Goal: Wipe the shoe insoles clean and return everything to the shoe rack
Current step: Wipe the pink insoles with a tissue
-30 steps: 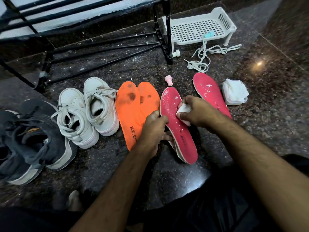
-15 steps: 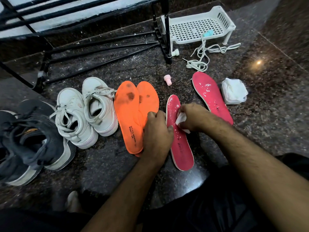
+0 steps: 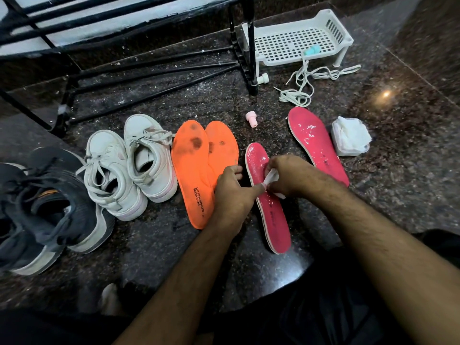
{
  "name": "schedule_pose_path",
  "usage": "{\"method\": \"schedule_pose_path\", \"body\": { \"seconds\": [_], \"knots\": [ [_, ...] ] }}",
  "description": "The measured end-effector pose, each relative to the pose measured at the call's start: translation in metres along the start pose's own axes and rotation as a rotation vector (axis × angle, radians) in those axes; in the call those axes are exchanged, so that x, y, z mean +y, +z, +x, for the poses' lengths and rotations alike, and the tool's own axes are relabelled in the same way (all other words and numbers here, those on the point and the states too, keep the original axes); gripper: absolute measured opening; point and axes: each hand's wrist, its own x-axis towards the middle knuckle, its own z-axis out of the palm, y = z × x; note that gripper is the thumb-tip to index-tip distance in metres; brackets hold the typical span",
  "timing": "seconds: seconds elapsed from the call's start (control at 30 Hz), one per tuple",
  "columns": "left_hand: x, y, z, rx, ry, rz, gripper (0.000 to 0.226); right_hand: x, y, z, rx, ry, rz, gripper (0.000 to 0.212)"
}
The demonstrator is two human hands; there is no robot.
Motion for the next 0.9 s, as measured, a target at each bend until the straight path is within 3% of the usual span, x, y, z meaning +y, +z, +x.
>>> {"method": "schedule_pose_path", "body": {
  "seconds": [0.17, 0.37, 0.43, 0.6, 0.73, 0.83, 0.9],
  "knots": [
    [0.010, 0.002, -0.009, -0.070, -0.061, -0.111, 0.028, 0.001, -0.001, 0.000, -0.017, 0.017, 0.027, 0.024],
    [0.017, -0.002, -0.008, -0.077, -0.227, -0.399, 0.011, 0.006, -0.008, -0.004, -0.089, 0.003, 0.243, 0.027],
    [0.022, -0.006, -0.011, -0.101, -0.344, -0.527, 0.028, 0.005, -0.012, -0.008, -0.104, -0.001, 0.370, 0.024],
    [0.035, -0.009, -0.016, -0.281, -0.457, -0.828, 0.040, -0.006, -0.014, -0.020, -0.130, -0.058, 0.523, 0.023],
    [0.033, -0.003, -0.016, -0.394, -0.493, -0.853, 0.056, -0.009, -0.010, -0.026, -0.144, -0.042, 0.580, 0.018],
    [0.032, -0.005, -0.017, -0.379, -0.484, -0.785, 0.055, 0.000, -0.024, -0.024, -0.019, -0.053, 0.479, 0.017],
    [0.031, -0.009, -0.016, -0.381, -0.466, -0.770, 0.063, 0.009, -0.038, -0.022, 0.201, -0.024, 0.313, 0.023]
  ]
}}
